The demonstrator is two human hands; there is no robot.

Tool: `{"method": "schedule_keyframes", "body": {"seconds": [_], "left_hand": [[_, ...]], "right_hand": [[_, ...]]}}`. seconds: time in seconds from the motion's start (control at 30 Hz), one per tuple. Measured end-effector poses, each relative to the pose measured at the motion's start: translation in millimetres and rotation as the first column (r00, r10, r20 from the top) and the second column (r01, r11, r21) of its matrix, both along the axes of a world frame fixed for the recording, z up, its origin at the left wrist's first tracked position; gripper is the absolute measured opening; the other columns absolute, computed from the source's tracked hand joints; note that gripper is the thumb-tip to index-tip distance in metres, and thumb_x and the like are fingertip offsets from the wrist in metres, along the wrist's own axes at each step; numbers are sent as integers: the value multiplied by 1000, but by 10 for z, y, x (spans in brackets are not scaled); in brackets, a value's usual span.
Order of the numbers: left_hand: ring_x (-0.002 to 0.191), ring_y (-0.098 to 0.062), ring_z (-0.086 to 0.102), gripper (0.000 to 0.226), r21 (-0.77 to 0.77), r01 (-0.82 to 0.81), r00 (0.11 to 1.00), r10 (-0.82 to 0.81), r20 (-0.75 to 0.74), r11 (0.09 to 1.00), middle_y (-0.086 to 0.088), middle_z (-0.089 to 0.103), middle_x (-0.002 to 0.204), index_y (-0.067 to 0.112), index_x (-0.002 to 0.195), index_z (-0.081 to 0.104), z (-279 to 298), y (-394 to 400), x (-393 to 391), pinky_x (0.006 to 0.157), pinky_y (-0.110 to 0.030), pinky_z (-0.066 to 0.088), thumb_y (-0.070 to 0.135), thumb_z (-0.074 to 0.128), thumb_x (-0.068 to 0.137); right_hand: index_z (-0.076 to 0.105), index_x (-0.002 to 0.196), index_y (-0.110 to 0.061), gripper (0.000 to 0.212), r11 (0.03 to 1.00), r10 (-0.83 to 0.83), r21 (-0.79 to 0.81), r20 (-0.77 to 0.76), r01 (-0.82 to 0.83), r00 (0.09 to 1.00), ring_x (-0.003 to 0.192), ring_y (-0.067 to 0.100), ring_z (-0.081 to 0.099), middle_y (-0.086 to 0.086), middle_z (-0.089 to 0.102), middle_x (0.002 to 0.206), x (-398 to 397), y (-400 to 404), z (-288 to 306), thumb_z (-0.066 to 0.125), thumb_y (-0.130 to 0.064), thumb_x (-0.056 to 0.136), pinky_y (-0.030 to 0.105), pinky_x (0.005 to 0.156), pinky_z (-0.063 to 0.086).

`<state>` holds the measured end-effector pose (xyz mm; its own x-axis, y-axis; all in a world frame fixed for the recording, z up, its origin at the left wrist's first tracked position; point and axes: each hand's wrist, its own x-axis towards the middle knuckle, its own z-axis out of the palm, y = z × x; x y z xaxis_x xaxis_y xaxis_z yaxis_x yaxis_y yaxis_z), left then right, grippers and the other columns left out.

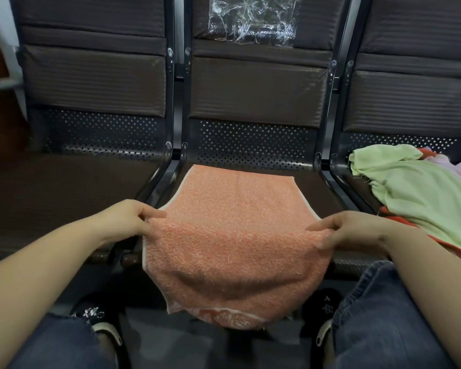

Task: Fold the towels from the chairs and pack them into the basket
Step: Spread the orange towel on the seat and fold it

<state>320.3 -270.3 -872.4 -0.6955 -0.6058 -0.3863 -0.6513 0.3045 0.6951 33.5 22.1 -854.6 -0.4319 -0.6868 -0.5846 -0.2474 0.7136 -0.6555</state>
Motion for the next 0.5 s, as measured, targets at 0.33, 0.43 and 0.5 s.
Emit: {"method": "schedule_keyframes", "body": {"seconds": [0.33,0.43,0.5], "left_hand": [[99,-15,53,8,-562,-6,1000,-10,-25,827,5,55,98,24,92,70,14,-36,-125,81,-28,38,28,63,90],[100,-13,51,10,-531,-20,987,-69,-148,847,8,57,104,20,93,67,53,-48,-134,86,-31,40,26,60,92],[88,-18,58,19,-393,-18,981,-60,-187,919,4,66,89,19,83,67,100,-45,-116,74,-32,42,29,56,94]], "right_hand": [[69,82,-7,17,993,-70,-116,-595,1,801,85,26,62,8,68,83,38,-127,31,59,-17,91,34,73,44],[65,82,-10,15,964,-197,-259,-556,56,808,83,25,59,4,64,81,35,-90,87,56,-16,93,32,68,40],[66,88,-14,16,944,-263,-311,-520,107,813,86,22,58,2,65,84,19,-54,130,55,-22,95,27,64,39]]}}
